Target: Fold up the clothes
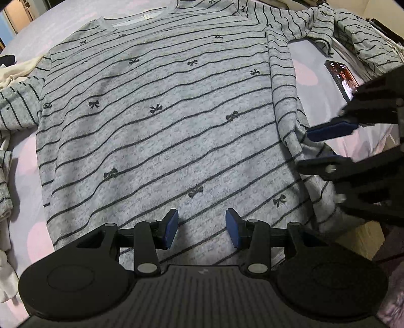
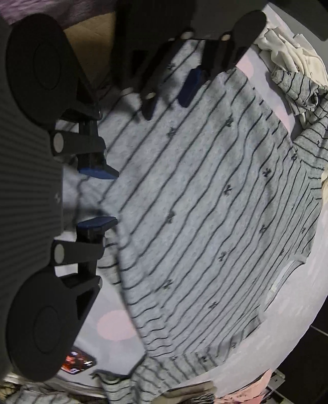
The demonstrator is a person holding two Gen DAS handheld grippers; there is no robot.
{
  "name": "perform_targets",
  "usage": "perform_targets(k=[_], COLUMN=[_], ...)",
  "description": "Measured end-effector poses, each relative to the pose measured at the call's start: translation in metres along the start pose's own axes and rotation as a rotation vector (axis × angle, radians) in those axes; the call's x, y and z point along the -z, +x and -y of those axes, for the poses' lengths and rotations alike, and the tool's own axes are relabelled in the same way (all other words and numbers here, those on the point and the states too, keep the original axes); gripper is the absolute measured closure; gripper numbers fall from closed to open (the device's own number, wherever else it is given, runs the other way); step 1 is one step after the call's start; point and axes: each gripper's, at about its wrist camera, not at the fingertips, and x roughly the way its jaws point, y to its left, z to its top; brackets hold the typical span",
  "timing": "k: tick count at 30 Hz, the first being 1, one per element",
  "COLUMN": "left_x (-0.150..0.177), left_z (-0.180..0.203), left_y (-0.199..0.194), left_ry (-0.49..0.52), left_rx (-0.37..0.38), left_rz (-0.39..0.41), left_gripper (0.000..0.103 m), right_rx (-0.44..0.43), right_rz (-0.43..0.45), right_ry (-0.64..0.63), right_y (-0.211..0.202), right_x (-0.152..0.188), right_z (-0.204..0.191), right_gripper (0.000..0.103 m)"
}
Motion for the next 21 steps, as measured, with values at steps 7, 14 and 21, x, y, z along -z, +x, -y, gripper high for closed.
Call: perform_targets(k=[7,14,21], left_x=[0.003,-0.001,-0.002], left_z=[0.003,0.008,0.01], left_y=[-0.004,-0.005,-0.004], left_ry=[0.006,0.031,0.049], left_rx=[0.009,0.022,0.019], left_rz=[-0.004,0.005,0.005], left_gripper=[0.064,0.064,0.064], right_rx=[-0.039,-0.031,-0.069], right_rz=[-0.025,-0.063,-0.074], right_ry=[-0.06,-0.103,-0.015], right_y=[-0.01,-0.021,-0.011], right_x=[0.028,0.043,0.043], right_z=[0.009,0.025,0.045], right_gripper=[0.064,0.063,0.064])
